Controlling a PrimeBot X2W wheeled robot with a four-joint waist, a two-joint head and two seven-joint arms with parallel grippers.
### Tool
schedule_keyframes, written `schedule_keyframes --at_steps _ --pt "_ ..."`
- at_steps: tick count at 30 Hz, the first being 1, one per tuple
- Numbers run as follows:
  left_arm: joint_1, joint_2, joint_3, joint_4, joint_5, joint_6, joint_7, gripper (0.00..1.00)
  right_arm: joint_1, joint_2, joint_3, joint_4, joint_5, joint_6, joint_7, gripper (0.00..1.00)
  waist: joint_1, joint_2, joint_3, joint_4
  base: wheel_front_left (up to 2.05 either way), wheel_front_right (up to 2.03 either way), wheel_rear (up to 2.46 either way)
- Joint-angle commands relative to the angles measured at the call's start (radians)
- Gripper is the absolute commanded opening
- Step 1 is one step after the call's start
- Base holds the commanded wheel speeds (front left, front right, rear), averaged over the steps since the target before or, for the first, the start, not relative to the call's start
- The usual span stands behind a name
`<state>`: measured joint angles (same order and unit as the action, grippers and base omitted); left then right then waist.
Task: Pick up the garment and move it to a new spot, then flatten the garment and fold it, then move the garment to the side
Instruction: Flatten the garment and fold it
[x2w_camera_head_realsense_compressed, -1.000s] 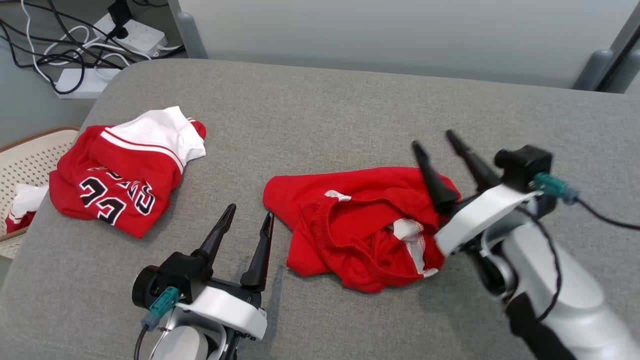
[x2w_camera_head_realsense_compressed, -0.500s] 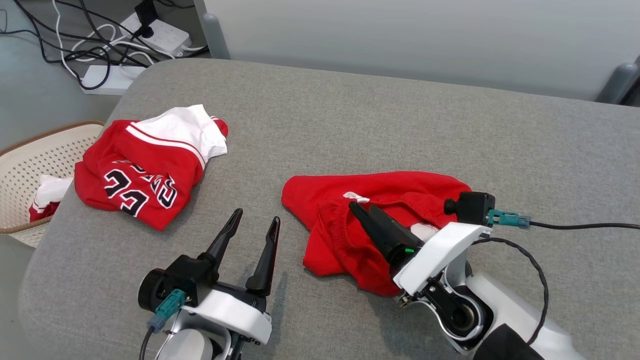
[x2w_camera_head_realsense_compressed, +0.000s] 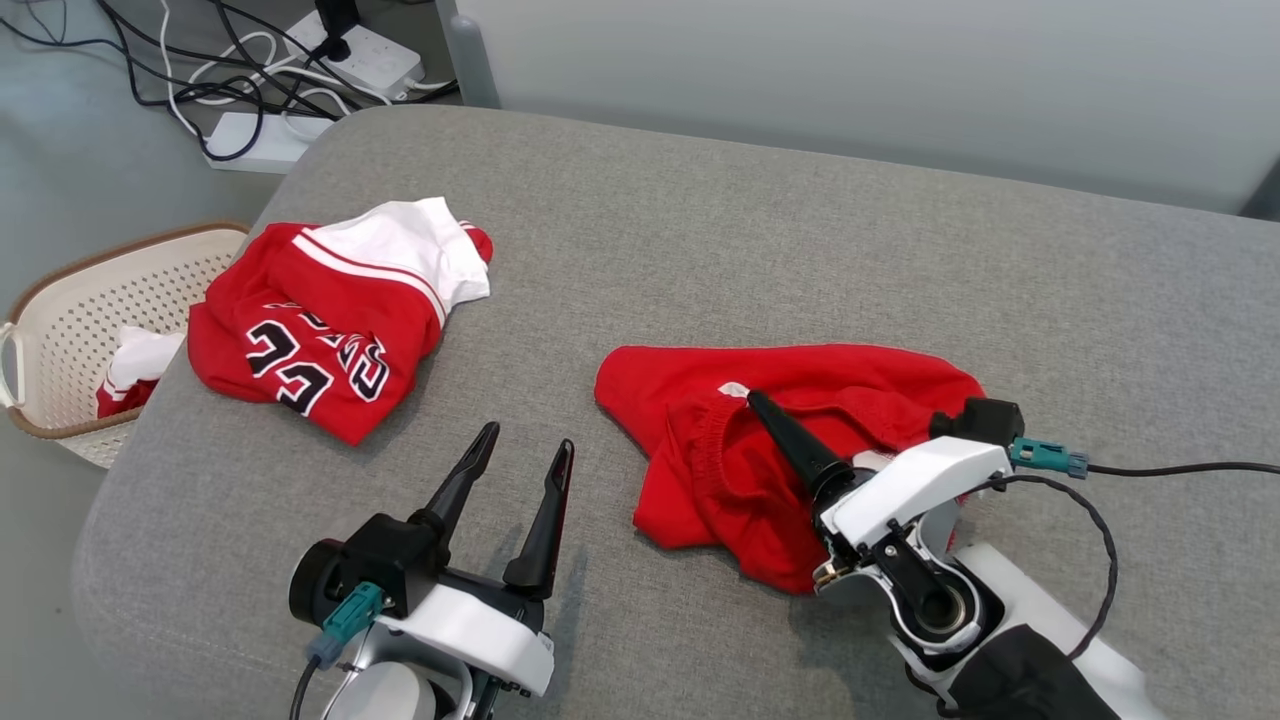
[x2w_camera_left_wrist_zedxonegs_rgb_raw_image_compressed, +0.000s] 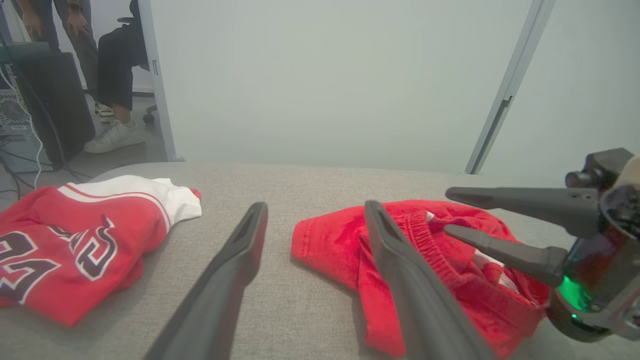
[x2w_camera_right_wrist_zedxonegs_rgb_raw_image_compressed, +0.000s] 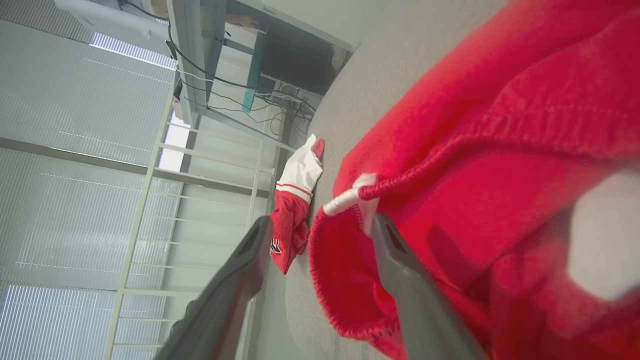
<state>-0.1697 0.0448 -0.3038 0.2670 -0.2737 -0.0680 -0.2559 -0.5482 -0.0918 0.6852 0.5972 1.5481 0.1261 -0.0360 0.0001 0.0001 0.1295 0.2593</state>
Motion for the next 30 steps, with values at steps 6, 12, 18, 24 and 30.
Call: schedule_keyframes --at_steps 6,12,18,24,30 --pt "-0.015 0.005 0.021 -0.028 -0.005 0.008 -0.006 1.0 -0.039 0.031 -0.012 0.02 0.04 0.005 -0.025 1.0 0.0 -0.0001 0.001 0.018 0.0 0.0 0.0" --pt "-0.017 0.005 0.015 -0.026 -0.007 0.007 -0.006 1.0 -0.057 0.038 -0.013 0.065 0.077 0.005 -0.018 1.0 0.0 -0.0001 0.007 0.037 0.0 0.0 0.0" --pt "-0.021 0.005 0.01 -0.028 -0.015 0.012 -0.006 1.0 -0.085 0.041 -0.006 0.107 0.105 0.005 -0.024 0.9 0.0 -0.0001 0.021 0.057 0.0 0.0 0.0" --pt "-0.023 0.005 0.007 -0.033 -0.024 0.02 -0.006 1.0 -0.124 0.041 0.014 0.109 0.123 0.005 -0.037 0.0 0.0 -0.0001 0.03 0.059 0.0 0.0 0.0" --pt "-0.031 0.005 0.015 -0.034 -0.025 0.011 -0.006 1.0 -0.123 -0.023 0.037 0.021 0.088 0.005 0.019 0.0 0.0 -0.0001 0.022 0.0 0.0 0.0 0.0"
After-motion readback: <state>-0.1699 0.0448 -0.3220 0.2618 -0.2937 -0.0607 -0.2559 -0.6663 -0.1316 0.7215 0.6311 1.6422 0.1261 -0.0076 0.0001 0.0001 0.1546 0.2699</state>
